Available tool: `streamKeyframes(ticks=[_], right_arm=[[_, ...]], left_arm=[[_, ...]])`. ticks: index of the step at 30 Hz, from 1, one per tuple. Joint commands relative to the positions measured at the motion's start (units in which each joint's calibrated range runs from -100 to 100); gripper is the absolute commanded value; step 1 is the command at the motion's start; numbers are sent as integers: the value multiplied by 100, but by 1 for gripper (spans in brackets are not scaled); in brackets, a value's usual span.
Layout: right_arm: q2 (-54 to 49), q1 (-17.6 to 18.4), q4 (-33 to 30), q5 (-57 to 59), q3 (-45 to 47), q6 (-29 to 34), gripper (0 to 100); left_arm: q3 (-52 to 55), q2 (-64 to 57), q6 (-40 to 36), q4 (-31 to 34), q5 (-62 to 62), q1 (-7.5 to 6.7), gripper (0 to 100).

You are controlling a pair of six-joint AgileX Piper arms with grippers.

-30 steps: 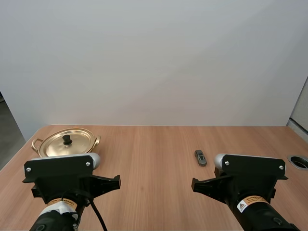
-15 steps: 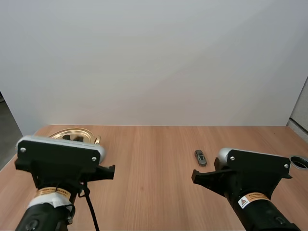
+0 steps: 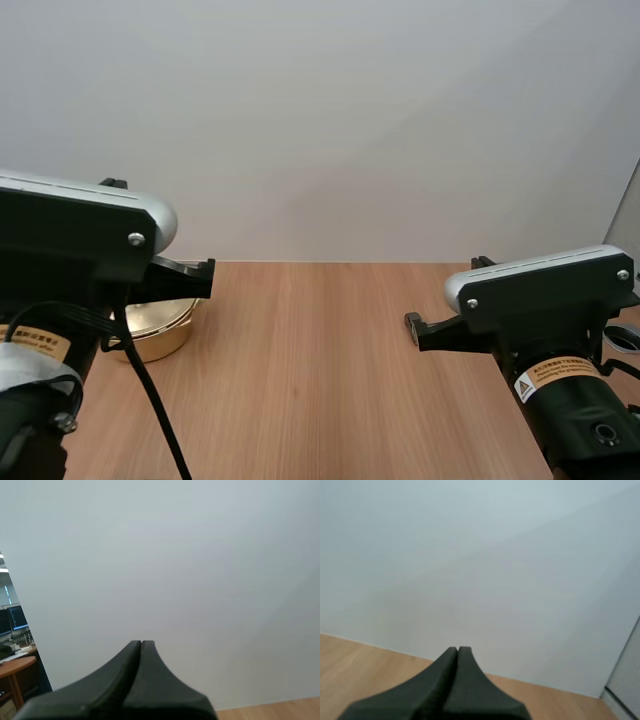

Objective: Open the pot, put the car inside, and close it

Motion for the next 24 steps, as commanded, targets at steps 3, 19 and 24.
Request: streamKeyframes(ticks=[3,19,24], right_arm=[[0,46,-1529,811,-500,115,0],[0,72,-1308,2658,-794,-194,0],[0,72,-1308,2676,-794,-194,0]], left_arm=[[-21,548,-385,841,137,78,0],[-2627,5703,-195,955,1481,755,0],[-3079,6457,-252,989,1654,755,0]])
